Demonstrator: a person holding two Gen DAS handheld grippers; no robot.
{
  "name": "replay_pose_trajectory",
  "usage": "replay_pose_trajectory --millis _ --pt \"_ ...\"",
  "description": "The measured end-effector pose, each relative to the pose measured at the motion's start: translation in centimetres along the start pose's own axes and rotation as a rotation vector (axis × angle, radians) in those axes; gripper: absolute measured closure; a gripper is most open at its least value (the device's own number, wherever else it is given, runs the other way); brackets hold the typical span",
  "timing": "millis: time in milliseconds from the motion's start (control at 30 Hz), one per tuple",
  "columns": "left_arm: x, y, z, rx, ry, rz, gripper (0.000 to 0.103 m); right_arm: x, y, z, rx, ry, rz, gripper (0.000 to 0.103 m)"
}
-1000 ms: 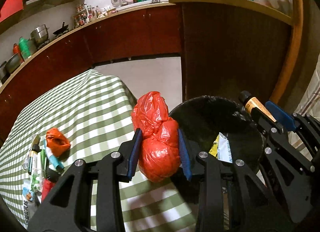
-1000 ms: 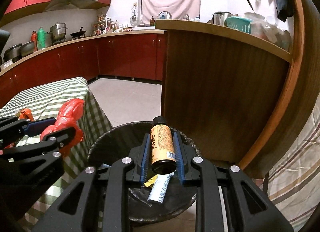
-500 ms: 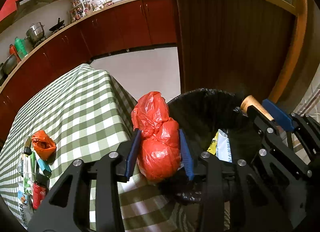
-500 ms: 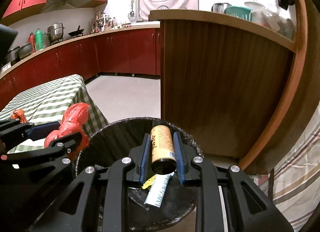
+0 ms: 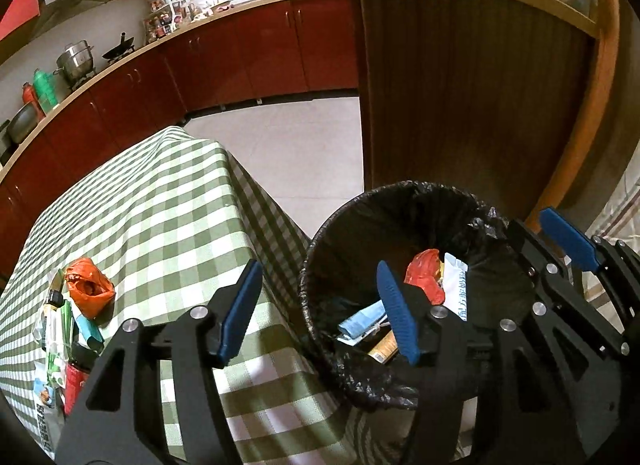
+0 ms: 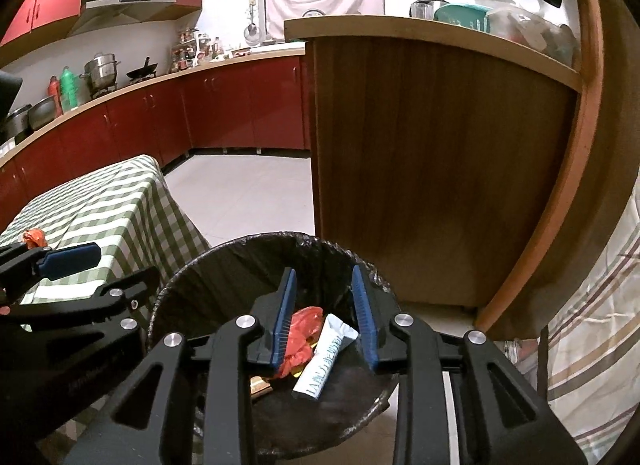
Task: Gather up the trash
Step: 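Move both tools back over the trash pile on the table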
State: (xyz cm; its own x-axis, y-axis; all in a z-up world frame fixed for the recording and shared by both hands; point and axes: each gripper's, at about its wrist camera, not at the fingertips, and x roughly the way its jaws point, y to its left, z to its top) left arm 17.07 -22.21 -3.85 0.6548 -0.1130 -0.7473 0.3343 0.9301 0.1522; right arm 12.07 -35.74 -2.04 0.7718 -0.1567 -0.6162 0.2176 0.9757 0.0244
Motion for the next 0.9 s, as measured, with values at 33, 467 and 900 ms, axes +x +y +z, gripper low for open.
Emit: replay_pose_trajectory --millis 33,467,900 --pt "-0.1 0.1 0.0 0.0 0.0 -0.001 0.045 -0.1 0.1 0.0 0.0 0.001 0.0 0.072" --pt "-3.9 4.4 -1.2 -0.061 -0.039 0.045 0.045 -1.9 1.8 0.2 -0.014 -0.007 0.01 0.072" --pt "-8.7 12.8 -5.8 -0.151 -0.03 0.167 0.037 -4.5 8.5 0.2 -0.098 -0.021 0.118 0.068"
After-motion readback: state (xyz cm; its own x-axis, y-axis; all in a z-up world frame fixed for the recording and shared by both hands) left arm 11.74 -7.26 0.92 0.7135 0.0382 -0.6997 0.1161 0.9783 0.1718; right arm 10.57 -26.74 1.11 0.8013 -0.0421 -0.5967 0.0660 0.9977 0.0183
